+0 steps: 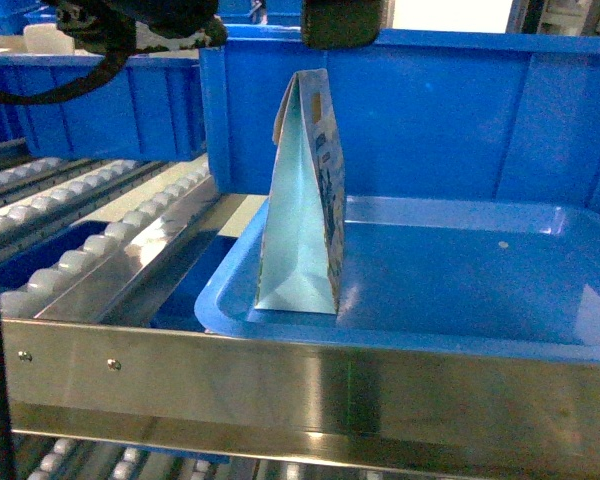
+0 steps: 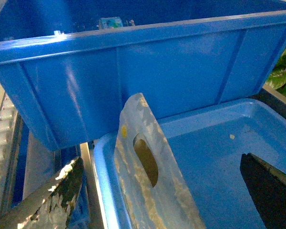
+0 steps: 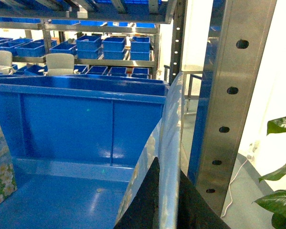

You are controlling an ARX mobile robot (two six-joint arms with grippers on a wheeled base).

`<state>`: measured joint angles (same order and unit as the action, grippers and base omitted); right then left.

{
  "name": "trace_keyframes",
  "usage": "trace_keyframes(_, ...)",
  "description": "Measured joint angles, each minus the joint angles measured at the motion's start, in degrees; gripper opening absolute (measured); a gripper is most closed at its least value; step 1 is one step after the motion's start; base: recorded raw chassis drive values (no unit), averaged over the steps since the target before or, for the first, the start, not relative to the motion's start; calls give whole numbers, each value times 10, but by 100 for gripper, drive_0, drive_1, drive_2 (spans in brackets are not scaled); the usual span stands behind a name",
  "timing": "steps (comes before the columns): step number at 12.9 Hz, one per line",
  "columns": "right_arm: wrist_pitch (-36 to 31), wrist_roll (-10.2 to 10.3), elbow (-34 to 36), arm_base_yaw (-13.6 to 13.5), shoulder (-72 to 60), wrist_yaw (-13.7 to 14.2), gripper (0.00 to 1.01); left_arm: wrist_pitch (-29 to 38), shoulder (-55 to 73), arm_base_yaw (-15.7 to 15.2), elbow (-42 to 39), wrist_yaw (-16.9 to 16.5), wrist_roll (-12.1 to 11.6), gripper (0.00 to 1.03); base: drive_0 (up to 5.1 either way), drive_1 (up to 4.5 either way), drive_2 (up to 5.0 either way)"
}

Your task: Move flower gift bag to table near conveyor

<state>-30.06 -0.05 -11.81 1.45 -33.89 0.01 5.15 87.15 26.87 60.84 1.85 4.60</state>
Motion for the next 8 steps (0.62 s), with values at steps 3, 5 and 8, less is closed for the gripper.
trace_keyframes(3, 0, 0, 0, 0, 0, 0, 3, -9, 60, 1, 21, -1, 2, 98, 0, 0, 0)
trace_keyframes(5, 0, 0, 0, 0, 0, 0, 3, 5, 81, 1, 22, -1, 2, 98, 0, 0, 0)
trace_keyframes(8, 0, 0, 0, 0, 0, 0, 3, 15, 90, 5, 24, 6, 10, 67, 0, 0, 0)
